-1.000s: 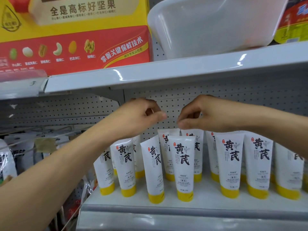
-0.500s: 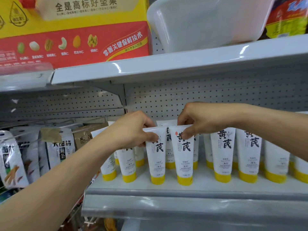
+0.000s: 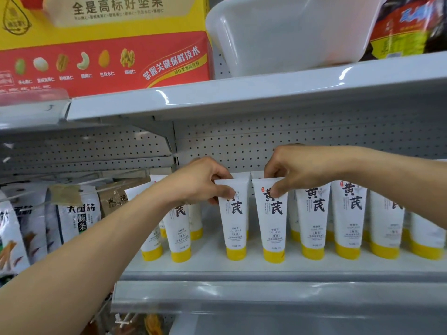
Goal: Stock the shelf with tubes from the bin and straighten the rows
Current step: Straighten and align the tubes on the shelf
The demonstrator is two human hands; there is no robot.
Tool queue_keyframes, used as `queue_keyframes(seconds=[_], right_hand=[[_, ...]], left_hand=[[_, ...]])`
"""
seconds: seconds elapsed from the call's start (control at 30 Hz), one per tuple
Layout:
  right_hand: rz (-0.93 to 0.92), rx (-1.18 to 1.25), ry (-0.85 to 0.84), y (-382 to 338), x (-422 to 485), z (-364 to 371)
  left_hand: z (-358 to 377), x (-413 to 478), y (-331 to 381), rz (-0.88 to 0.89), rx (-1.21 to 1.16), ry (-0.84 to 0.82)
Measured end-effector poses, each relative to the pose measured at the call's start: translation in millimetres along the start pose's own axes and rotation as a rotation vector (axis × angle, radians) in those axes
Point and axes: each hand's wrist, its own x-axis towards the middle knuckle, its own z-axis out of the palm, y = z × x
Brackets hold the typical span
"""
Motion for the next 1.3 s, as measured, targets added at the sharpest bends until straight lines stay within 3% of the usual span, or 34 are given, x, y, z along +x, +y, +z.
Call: queue_keyframes(seconds=[0.3,0.5,0.8,1.0,1.3], right_hand=[[0.003,0.039,-0.007,5,-2,-3],[0.052,0.163,0.110,9,-13,-27],[0.110,0.120,-0.014,18,-24,-20],[0.117,0.053,-0.011,24,-24,-8],[0.114,0.054,0.014,23,-26,-4]], left_hand=[[1,-2,6,-0.001,0.029,-0.029],[2,-1,6,0.011,0.060,-0.052],[15,9,27,0.114,0.080,0.078],[29,20,48,0.162,0.309,0.091],[32,24,47,0.176,0.263,0.113]])
